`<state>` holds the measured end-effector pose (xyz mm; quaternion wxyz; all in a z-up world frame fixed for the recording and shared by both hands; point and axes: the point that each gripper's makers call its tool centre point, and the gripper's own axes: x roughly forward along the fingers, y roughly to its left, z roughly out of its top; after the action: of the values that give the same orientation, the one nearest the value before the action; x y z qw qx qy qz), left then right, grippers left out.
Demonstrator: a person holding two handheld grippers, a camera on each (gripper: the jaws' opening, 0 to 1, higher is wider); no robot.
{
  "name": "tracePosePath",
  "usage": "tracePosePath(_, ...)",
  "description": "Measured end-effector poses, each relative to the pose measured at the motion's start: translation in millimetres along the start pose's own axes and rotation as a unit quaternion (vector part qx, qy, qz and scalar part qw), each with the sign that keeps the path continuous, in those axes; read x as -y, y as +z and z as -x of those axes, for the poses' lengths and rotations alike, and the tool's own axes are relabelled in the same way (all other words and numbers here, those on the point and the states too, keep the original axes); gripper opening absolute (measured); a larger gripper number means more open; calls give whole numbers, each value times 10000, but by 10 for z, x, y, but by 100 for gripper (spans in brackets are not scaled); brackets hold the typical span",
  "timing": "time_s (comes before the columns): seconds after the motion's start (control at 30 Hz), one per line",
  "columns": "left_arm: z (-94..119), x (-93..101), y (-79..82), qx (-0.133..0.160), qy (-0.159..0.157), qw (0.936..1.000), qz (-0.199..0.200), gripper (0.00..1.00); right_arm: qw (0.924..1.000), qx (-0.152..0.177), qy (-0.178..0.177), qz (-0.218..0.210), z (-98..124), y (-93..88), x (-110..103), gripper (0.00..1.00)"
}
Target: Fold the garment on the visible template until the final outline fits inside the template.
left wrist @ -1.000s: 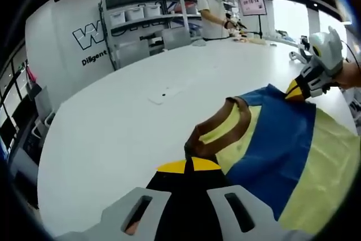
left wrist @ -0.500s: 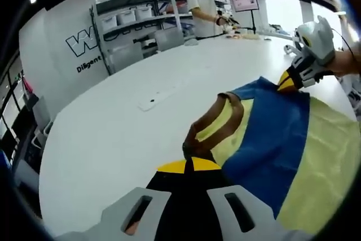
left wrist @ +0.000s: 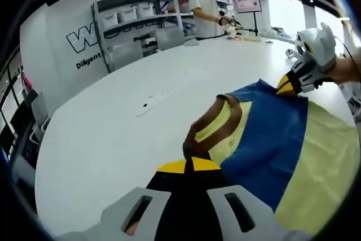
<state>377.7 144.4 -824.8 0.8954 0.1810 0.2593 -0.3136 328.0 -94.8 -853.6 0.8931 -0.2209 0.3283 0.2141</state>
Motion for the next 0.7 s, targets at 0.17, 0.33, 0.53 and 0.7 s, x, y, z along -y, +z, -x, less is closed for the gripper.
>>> tracePosePath(0.17,-95,-38,-11,-14,138,9987,482,2,10000,-1,-3,4,6,-18,33,0)
tracePosePath(0.33,-152,-54,41,-49,239,9981,571,2,9999,-54,-36,106,15,-43,77,0)
tracePosePath(0.53,-240,25,94,50,274,9976,633,2,9999,-42,-88,84,38,-110,192,0)
tracePosePath(0.7,-293,59,137,129,302,9980,542,2,9999,-56,-120,28,54,-151,253,0)
